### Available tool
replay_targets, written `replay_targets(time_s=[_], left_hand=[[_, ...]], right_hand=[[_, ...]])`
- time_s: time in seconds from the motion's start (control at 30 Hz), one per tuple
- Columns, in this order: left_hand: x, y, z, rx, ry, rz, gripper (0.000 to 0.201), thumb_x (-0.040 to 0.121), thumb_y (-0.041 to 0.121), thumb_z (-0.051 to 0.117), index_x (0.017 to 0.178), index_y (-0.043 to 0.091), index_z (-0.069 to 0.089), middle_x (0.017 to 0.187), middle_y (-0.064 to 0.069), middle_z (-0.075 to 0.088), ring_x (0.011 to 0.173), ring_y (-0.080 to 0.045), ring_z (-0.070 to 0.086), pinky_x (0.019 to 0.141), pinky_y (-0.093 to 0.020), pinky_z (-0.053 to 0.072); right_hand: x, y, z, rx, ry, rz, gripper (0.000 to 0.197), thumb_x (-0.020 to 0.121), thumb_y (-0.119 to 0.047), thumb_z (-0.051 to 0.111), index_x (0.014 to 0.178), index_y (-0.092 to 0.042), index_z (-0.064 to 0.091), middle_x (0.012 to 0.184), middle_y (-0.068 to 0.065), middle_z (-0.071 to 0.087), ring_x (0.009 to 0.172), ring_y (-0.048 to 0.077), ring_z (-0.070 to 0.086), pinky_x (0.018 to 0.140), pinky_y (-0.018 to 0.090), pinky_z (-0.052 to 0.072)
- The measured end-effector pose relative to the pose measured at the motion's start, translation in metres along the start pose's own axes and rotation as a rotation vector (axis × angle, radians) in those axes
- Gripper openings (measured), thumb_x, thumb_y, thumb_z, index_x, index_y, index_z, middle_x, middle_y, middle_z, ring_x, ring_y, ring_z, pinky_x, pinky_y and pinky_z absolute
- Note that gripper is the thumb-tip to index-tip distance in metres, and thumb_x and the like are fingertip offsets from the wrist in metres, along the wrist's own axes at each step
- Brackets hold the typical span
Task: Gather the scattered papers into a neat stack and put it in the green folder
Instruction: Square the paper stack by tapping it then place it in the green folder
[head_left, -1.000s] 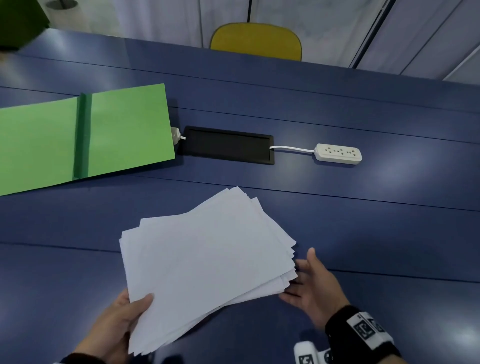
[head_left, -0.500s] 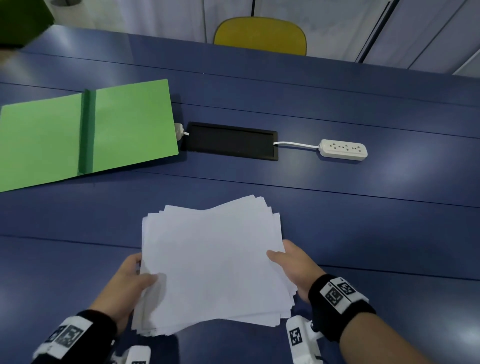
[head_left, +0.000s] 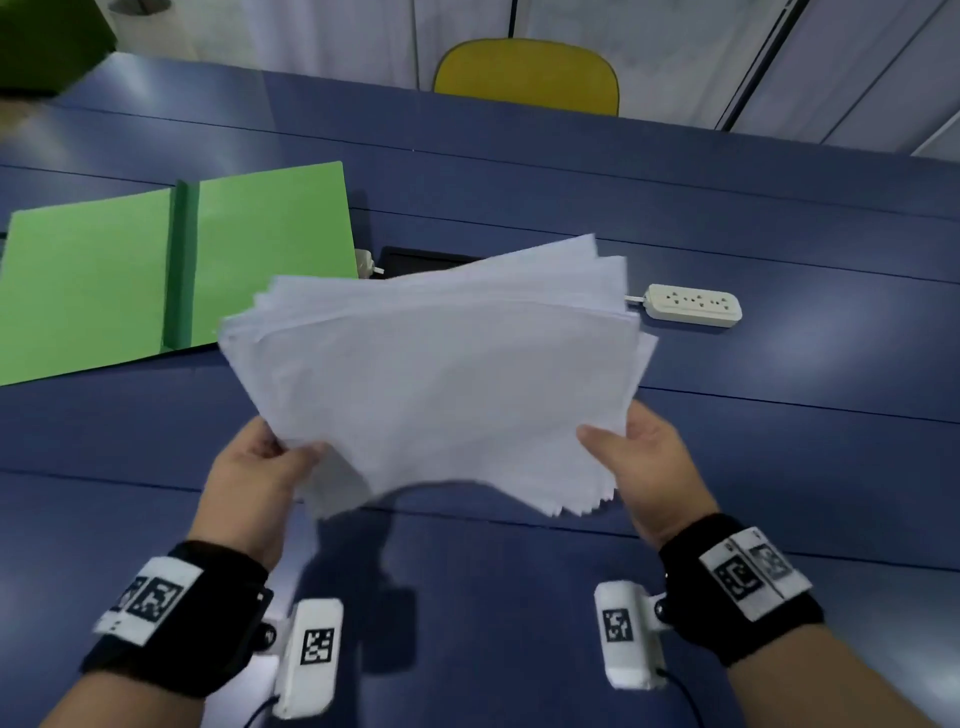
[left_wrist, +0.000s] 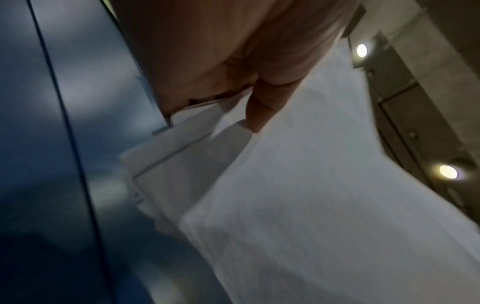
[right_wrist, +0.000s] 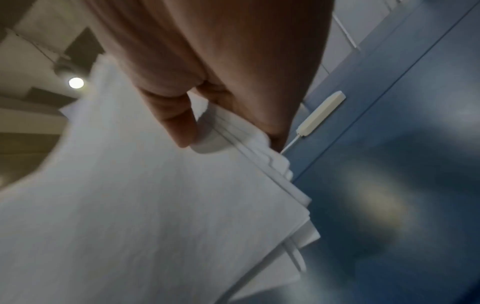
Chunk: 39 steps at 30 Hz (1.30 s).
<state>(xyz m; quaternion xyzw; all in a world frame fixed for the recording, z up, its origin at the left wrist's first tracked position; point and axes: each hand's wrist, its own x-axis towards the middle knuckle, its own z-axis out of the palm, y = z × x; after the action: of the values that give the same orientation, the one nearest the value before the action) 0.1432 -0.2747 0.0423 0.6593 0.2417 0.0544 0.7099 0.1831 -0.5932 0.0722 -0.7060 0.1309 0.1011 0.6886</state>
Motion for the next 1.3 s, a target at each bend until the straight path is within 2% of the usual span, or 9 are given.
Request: replay_targets(time_s=[0.1,0.23,0.43,0.6,0.8,0.93,1.0,1.1,1.3], left_hand=[[0.011,0.004,0.012,-0.153,-0.011,-0.012,0.035,0.087,-0.013,0.053,0.116,0.002,0.065,0.110,-0.012,0.071,0.098,-0.026,0.068,0.089,-0.038,0.053],[0.017,-0.006,0.027,-0.284,0.052,-0.049,0.039,0.084,-0.016,0.049,0.102,0.011,0.069,0.106,-0.012,0.070,0.105,-0.030,0.062,0.098,-0.045,0.045],[0.011,-0.003,0.035,-0.220,0.048,-0.026,0.048,0.079,-0.022,0.044,0.095,0.015,0.069,0.088,0.003,0.075,0.081,-0.013,0.069,0.068,-0.023,0.056],[0.009,0.013,0.044,-0.132,0.046,0.054,0.045,0.081,-0.021,0.043,0.090,0.016,0.067,0.076,0.014,0.075,0.075,-0.002,0.068,0.062,-0.014,0.052],[0.010,0.022,0.043,-0.086,0.050,0.143,0.039,0.076,-0.016,0.049,0.093,0.012,0.069,0.083,0.009,0.073,0.081,-0.007,0.065,0.075,-0.019,0.053],[0.013,0.024,0.038,-0.044,0.007,0.177,0.049,0.075,-0.026,0.040,0.114,-0.007,0.063,0.100,-0.011,0.068,0.092,-0.019,0.064,0.075,-0.018,0.054],[0.016,0.026,0.036,-0.061,0.004,0.190,0.055,0.074,-0.027,0.039,0.120,-0.006,0.060,0.104,-0.009,0.067,0.094,-0.018,0.063,0.078,-0.021,0.052],[0.019,0.029,0.033,-0.102,0.022,0.211,0.057,0.070,-0.021,0.046,0.124,-0.006,0.057,0.101,0.001,0.069,0.094,-0.016,0.062,0.084,-0.029,0.048],[0.016,0.030,0.034,-0.181,0.018,0.195,0.055,0.068,-0.014,0.051,0.111,0.020,0.060,0.114,-0.009,0.068,0.104,-0.026,0.060,0.091,-0.038,0.046]], right_hand=[[0.007,-0.011,0.001,0.008,0.045,-0.061,0.024,0.094,0.003,0.059,0.104,-0.014,0.073,0.100,-0.002,0.080,0.094,0.014,0.075,0.078,0.023,0.057],[0.013,0.002,0.011,0.029,0.143,-0.064,0.027,0.094,0.002,0.058,0.095,-0.019,0.074,0.091,-0.009,0.080,0.088,0.010,0.074,0.079,0.023,0.056],[0.013,0.021,0.008,0.071,0.164,-0.040,0.035,0.091,0.009,0.057,0.103,-0.021,0.070,0.090,-0.010,0.079,0.083,0.006,0.074,0.069,0.021,0.056],[0.017,0.017,0.005,0.102,0.172,-0.055,0.036,0.091,0.010,0.055,0.102,-0.020,0.070,0.091,-0.008,0.079,0.084,0.007,0.074,0.071,0.022,0.056],[0.016,0.009,0.004,0.057,0.181,-0.108,0.027,0.090,0.010,0.052,0.108,-0.003,0.068,0.092,0.004,0.074,0.084,0.018,0.068,0.078,0.038,0.056],[0.017,0.005,0.004,0.019,0.144,-0.121,0.049,0.077,0.007,0.050,0.122,-0.006,0.064,0.109,0.013,0.074,0.101,0.027,0.071,0.087,0.043,0.060],[0.016,0.001,0.002,0.037,0.150,-0.143,0.050,0.080,0.008,0.053,0.126,-0.008,0.062,0.114,0.007,0.073,0.107,0.019,0.069,0.096,0.036,0.057],[0.014,-0.005,0.005,0.053,0.152,-0.166,0.049,0.089,0.014,0.053,0.126,-0.016,0.061,0.099,-0.016,0.070,0.094,0.001,0.064,0.087,0.019,0.052],[0.013,-0.008,0.010,0.055,0.123,-0.172,0.050,0.092,0.006,0.059,0.136,-0.015,0.054,0.119,-0.010,0.066,0.096,-0.007,0.063,0.087,0.014,0.048]])
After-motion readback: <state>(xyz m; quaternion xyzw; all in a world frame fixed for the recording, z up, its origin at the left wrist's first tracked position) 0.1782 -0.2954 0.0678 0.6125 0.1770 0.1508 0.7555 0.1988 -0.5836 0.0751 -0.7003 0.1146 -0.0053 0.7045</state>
